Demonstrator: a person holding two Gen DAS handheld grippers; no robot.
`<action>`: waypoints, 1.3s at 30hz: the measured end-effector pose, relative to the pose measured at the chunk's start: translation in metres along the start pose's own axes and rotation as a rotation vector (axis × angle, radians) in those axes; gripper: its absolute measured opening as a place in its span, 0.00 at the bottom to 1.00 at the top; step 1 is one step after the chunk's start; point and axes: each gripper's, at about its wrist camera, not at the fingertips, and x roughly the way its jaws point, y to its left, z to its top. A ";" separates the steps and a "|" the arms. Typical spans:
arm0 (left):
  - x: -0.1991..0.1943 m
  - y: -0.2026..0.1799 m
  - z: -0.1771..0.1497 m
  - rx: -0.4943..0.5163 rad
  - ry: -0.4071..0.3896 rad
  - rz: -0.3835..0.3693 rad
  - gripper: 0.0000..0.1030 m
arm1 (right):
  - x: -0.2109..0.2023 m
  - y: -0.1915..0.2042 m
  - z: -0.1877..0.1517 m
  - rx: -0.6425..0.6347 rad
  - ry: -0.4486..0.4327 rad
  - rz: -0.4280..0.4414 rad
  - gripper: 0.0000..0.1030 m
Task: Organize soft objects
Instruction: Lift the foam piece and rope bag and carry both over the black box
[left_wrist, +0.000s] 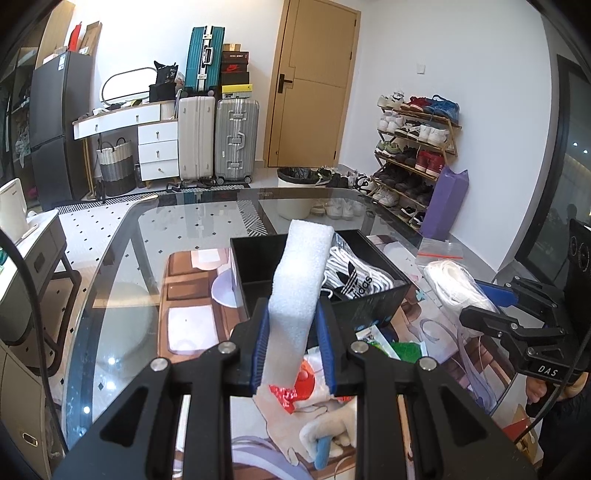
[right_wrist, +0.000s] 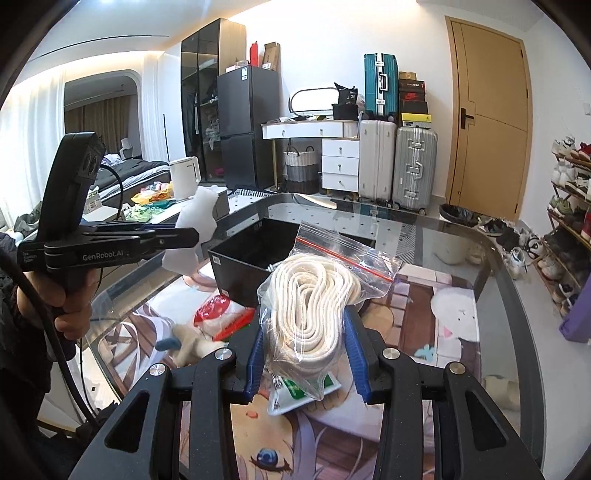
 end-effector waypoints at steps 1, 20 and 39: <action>0.001 0.000 0.001 0.002 -0.002 0.000 0.22 | 0.001 0.000 0.002 -0.003 -0.001 0.001 0.38; 0.028 0.005 0.024 0.008 0.001 0.017 0.22 | 0.028 -0.003 0.026 -0.032 -0.009 0.018 0.38; 0.063 0.008 0.034 0.008 0.029 0.030 0.22 | 0.066 -0.007 0.048 -0.045 0.013 0.044 0.38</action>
